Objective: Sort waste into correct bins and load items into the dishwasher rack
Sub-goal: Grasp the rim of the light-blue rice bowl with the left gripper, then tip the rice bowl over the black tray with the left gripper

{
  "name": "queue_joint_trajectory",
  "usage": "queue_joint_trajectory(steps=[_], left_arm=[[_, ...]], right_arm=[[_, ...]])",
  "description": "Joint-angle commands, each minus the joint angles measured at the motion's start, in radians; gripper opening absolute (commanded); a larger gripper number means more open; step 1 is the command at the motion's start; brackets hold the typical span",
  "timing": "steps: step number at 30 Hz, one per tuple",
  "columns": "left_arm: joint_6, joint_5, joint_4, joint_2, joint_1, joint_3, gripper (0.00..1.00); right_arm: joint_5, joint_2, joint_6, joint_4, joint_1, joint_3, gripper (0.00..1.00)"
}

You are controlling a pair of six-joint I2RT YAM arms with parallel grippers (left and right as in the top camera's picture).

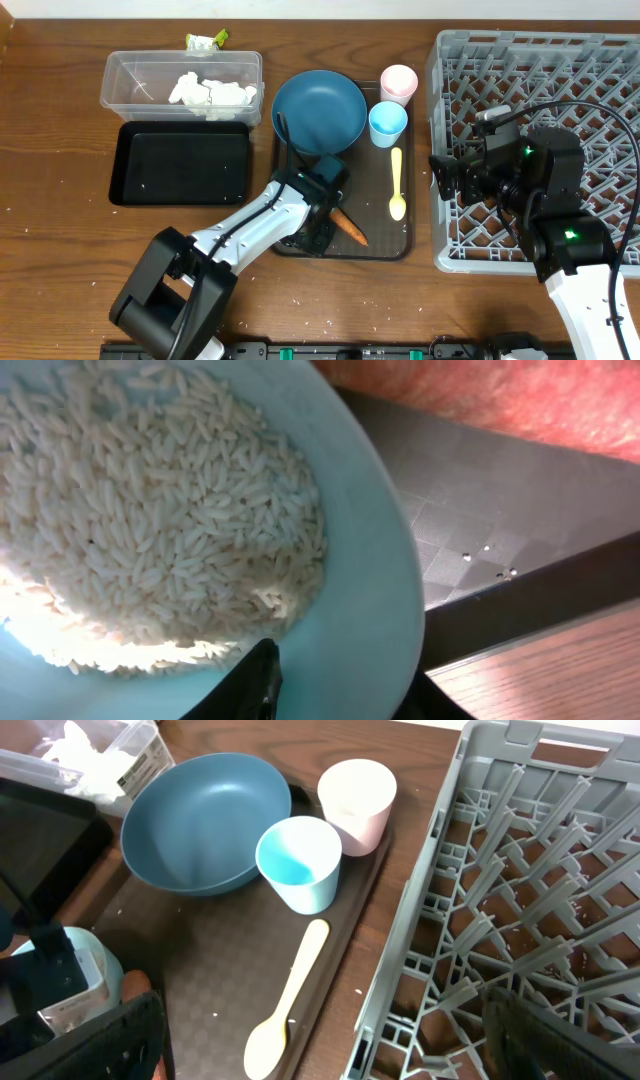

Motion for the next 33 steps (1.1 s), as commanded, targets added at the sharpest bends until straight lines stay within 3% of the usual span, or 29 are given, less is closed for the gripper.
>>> queue_joint_trajectory(steps=[1, 4, 9, 21, 33], left_arm=[[0.004, 0.002, 0.001, 0.003, -0.002, -0.003, 0.25], [0.004, -0.002, 0.003, 0.002, -0.002, 0.003, 0.14], [0.000, -0.017, 0.003, 0.002, -0.002, 0.019, 0.06], [-0.042, -0.015, -0.042, -0.037, 0.061, 0.121, 0.06], [-0.040, 0.026, -0.079, -0.131, 0.300, 0.252, 0.06]], right_arm=[[-0.013, -0.002, 0.013, 0.002, 0.010, 0.019, 0.99], [-0.013, -0.002, 0.013, 0.002, 0.010, 0.019, 0.99], [-0.013, -0.002, 0.013, 0.007, 0.010, 0.019, 0.99], [-0.013, -0.002, 0.013, 0.006, 0.010, 0.019, 0.99], [-0.013, -0.002, 0.013, -0.001, 0.010, 0.019, 0.99]])
